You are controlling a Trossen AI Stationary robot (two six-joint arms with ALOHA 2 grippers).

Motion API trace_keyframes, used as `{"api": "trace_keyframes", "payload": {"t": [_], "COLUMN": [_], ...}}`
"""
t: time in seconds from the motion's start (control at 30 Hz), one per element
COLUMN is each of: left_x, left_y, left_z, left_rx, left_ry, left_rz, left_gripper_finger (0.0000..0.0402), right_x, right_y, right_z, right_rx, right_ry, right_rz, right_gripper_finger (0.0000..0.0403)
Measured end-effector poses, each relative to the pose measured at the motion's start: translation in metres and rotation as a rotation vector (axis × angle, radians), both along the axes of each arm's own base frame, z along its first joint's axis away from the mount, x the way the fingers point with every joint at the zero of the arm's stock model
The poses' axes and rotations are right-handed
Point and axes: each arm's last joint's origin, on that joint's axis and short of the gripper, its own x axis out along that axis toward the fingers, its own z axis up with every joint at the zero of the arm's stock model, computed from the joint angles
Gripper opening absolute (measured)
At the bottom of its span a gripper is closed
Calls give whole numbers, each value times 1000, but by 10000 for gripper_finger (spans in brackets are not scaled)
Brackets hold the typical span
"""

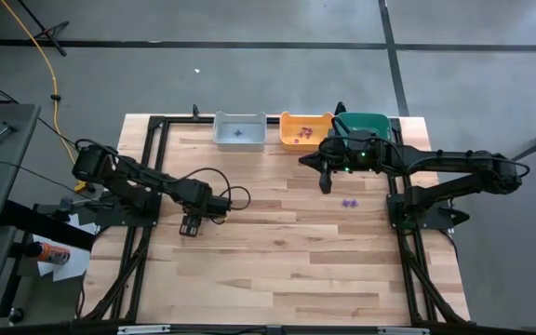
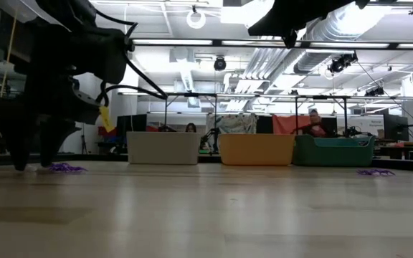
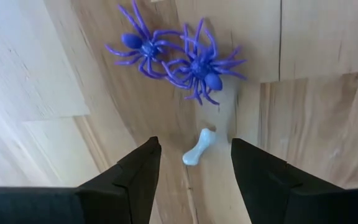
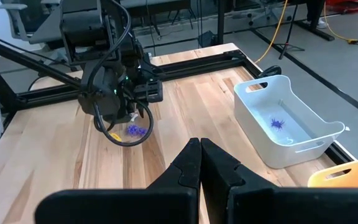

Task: Sort Halloween decoration
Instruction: Put the white bone toy into the green bin

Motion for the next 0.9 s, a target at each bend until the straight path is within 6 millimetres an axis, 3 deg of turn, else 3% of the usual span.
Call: {"api": "trace_keyframes", "payload": {"t": [0.57,0.7,0.9], "left_x": [4,4,4], "left_y": [-5,-5,-6], "left_z": [-16,-15,-14], "left_rx": [38,32,7], "left_ry": [87,53,47], "left_rz": [-20,-4,27], "left_gripper_finger": [181,145,54], "right_x": [-2,-2,-2], "right_y": [0,0,0], "right_z": [-5,-5,-5], "right_rx": [10,10,10], "right_ry": [52,52,52], "right_rz": [0,0,0], "right_gripper_finger": [0,0,0]}}
